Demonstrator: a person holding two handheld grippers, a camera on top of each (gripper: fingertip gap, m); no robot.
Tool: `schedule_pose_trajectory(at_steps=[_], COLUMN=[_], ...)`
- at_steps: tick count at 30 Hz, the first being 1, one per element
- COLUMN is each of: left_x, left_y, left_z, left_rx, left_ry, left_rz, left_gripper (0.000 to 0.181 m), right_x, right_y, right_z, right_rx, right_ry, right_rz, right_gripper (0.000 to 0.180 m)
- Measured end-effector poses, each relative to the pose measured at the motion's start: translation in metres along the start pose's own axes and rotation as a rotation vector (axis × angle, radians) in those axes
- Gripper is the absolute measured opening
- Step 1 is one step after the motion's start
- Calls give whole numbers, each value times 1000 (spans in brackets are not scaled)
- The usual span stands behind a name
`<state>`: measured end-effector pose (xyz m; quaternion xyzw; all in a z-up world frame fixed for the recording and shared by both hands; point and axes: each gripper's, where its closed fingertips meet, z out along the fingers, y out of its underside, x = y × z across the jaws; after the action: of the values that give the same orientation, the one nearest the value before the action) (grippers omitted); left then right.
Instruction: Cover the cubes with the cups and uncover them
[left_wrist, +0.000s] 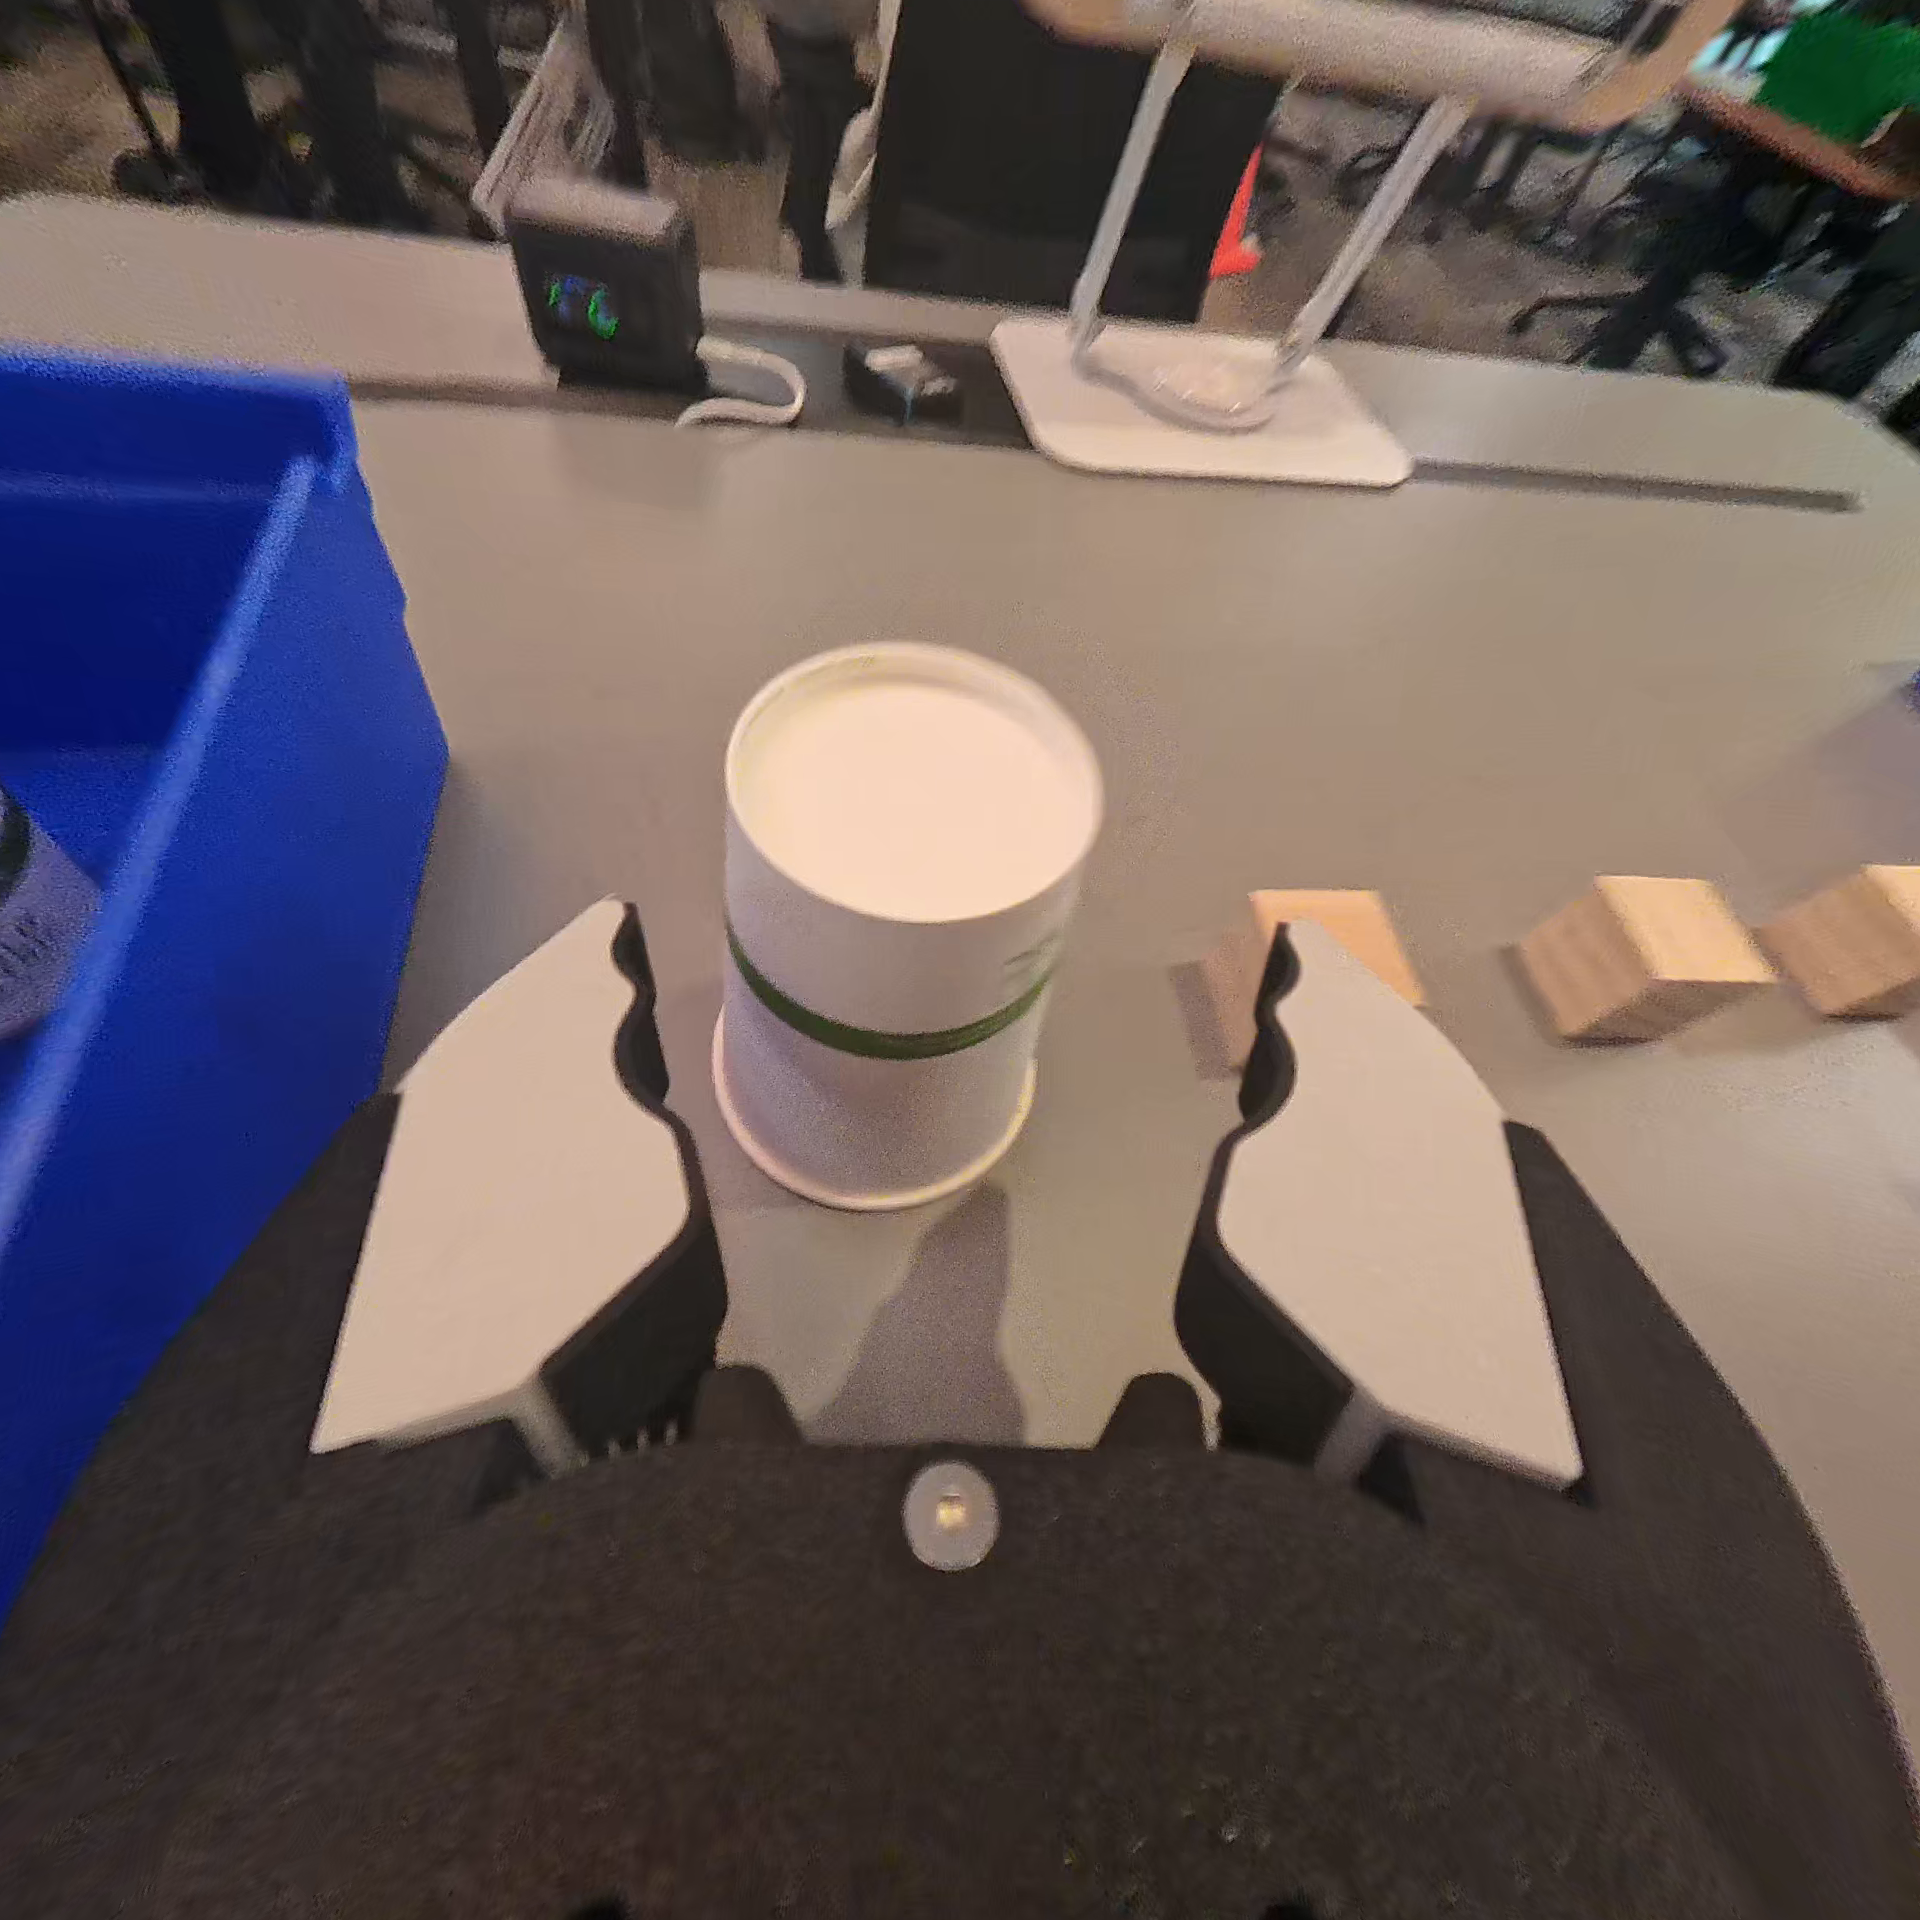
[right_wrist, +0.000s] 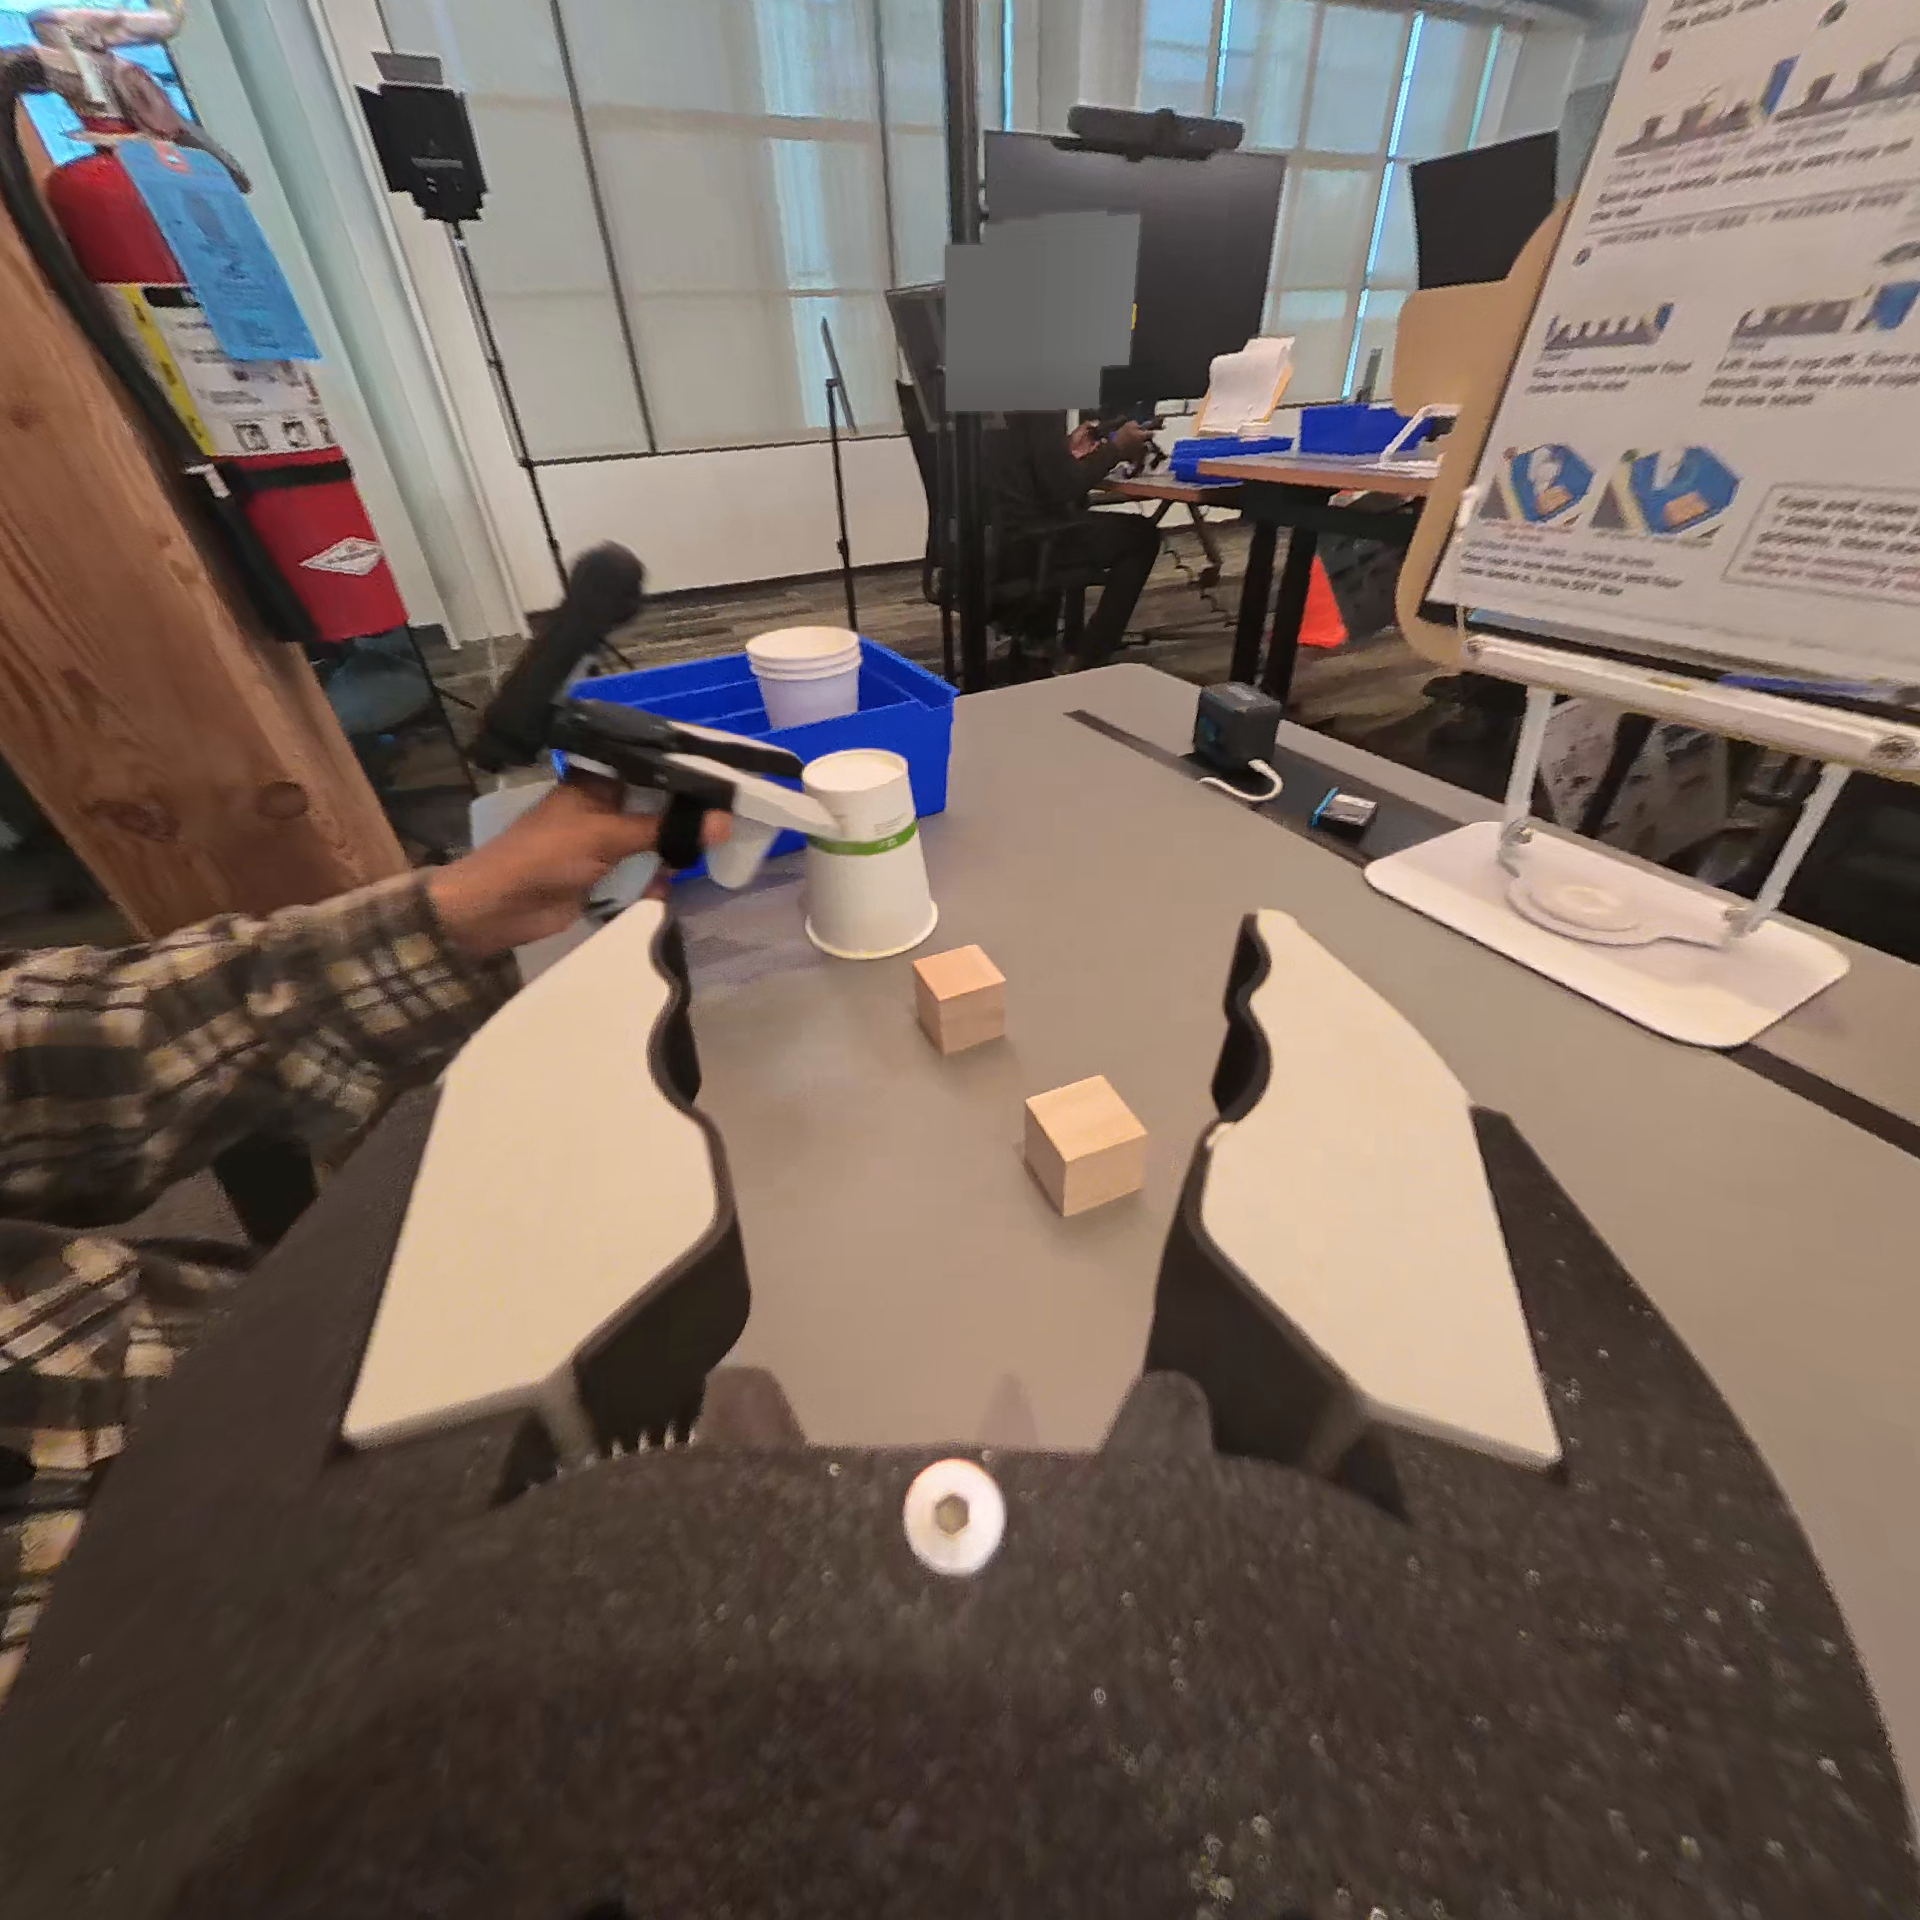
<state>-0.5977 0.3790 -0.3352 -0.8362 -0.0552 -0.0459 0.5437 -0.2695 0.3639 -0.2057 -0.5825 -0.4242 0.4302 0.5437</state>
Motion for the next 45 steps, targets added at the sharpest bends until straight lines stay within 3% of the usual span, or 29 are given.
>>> schedule_pose_trajectory(at_steps=[4, 6, 12, 18, 22, 31, 45], left_x=[0, -16, -103, -174, -197, -204, -198], left_y=[-54, -79, -106, -81, -66, -65, -52], left_z=[-57, -80, -91, -62, -46, -43, -31], left_rx=[86, 48, -371, -665, -751, -780, -863], left_ry=[53, 92, 236, 197, 181, 281, 279], left_rz=[128, 238, 491, 631, 679, 631, 683], left_gripper=[109, 104, 61, 59, 54, 34, 25], right_x=[7, 11, 4, 2, 5, 4, -4], right_y=[1, 7, 4, 18, 27, 44, 50], right_z=[-6, -10, -8, 6, 13, 23, 28], right_rx=[18, 28, 75, 23, 7, -49, -86], right_ry=[61, 72, 1, -26, -37, -79, -110], right_rz=[7, 20, 52, 38, 52, 55, 35], right_gripper=[98, 97, 93, 92, 92, 90, 90])
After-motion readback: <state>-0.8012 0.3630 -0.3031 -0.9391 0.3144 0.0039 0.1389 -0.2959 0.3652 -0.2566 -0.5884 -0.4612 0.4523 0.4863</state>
